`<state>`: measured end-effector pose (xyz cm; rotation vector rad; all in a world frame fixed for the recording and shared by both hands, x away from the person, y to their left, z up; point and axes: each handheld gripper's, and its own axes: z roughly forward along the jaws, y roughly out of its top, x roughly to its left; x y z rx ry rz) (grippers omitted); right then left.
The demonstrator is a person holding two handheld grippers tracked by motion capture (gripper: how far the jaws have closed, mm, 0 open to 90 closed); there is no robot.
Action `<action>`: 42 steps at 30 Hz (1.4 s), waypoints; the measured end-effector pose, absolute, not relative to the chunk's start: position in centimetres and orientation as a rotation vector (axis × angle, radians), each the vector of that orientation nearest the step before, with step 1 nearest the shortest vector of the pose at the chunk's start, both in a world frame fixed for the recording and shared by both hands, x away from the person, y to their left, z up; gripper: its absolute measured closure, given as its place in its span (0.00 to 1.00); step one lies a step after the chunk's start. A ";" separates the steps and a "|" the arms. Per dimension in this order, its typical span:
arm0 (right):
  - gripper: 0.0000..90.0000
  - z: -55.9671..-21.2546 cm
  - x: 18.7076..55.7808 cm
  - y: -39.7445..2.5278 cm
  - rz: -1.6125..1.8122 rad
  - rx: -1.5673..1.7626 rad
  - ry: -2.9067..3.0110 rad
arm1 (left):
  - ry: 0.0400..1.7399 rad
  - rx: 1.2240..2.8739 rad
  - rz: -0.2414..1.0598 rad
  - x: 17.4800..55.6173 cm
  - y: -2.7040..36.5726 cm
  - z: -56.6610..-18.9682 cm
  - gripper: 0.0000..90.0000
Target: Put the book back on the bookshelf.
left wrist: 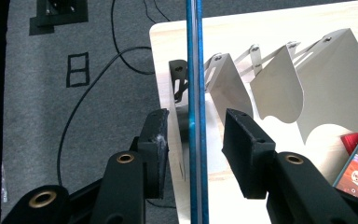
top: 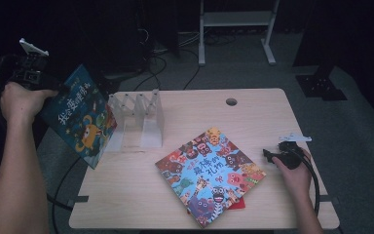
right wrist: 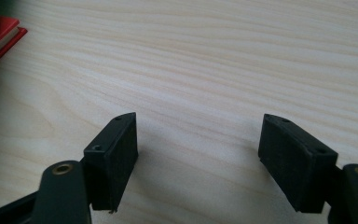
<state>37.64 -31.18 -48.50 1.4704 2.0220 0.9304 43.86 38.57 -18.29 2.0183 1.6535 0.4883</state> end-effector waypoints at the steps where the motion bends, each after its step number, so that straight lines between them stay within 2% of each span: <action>1: 0.30 -48.5 37.6 -31.2 0.931 1.471 2.021 | 1.653 2.022 0.491 43.9 38.6 -18.3 0.66; 5: 0.30 -48.5 37.6 -31.2 0.930 1.471 2.021 | 1.657 2.031 0.470 43.9 38.7 -18.5 0.65; 7: 0.30 -48.5 37.6 -31.2 0.930 1.471 2.022 | 1.676 2.048 0.422 44.1 38.8 -19.0 0.68; 16: 0.30 -48.5 37.6 -31.2 0.930 1.471 2.022 | 1.687 2.056 0.387 44.3 39.0 -20.0 0.70; 23: 0.30 -48.5 37.6 -31.2 0.930 1.470 2.022 | 1.663 2.056 0.454 44.0 39.1 -19.3 0.61; 34: 0.30 -48.5 37.6 -31.2 0.930 1.471 2.022 | 1.595 2.038 0.574 42.9 38.7 -16.0 0.60; 37: 0.30 -48.5 37.6 -31.2 0.930 1.471 2.022 | 1.570 2.032 0.611 42.6 38.4 -15.2 0.63; 42: 0.30 -48.5 37.6 -31.2 0.930 1.470 2.022 | 1.528 2.039 0.603 41.9 37.3 -14.4 0.82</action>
